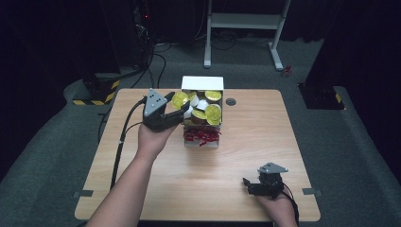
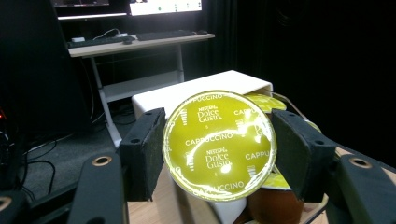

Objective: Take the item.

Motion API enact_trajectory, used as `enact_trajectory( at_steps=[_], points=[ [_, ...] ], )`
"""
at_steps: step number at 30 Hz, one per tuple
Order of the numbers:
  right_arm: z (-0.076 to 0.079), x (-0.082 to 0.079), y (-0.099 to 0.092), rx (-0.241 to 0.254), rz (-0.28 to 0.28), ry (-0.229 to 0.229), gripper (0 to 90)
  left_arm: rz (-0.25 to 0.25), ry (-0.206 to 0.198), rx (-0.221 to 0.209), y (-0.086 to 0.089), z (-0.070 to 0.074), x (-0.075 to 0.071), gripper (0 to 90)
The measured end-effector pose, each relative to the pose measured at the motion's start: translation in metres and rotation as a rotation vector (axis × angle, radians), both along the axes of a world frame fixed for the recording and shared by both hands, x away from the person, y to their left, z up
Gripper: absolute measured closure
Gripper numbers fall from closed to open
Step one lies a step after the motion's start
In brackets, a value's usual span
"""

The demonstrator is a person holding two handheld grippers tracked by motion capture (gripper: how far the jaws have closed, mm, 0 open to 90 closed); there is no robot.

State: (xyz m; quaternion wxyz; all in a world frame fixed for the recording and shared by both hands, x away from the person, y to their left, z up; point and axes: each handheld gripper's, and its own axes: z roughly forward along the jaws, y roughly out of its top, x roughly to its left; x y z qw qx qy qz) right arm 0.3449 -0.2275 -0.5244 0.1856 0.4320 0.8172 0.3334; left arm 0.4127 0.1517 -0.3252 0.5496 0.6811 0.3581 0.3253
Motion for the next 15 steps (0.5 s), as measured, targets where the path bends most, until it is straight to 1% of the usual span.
enact_trajectory(
  at_steps=[4,9,15],
  points=[
    [0.0,0.0,0.0,0.001,0.0,0.001,14.5,0.022,-0.001,0.002,0.011,0.0,-0.003,38.1],
    [0.0,0.0,0.0,0.001,0.0,0.001,14.6,0.037,-0.002,-0.009,0.022,-0.003,-0.006,38.1],
    [0.0,0.0,0.0,0.0,0.0,0.0,14.6,0.057,0.014,-0.006,0.033,-0.009,-0.008,38.1]
  ],
)
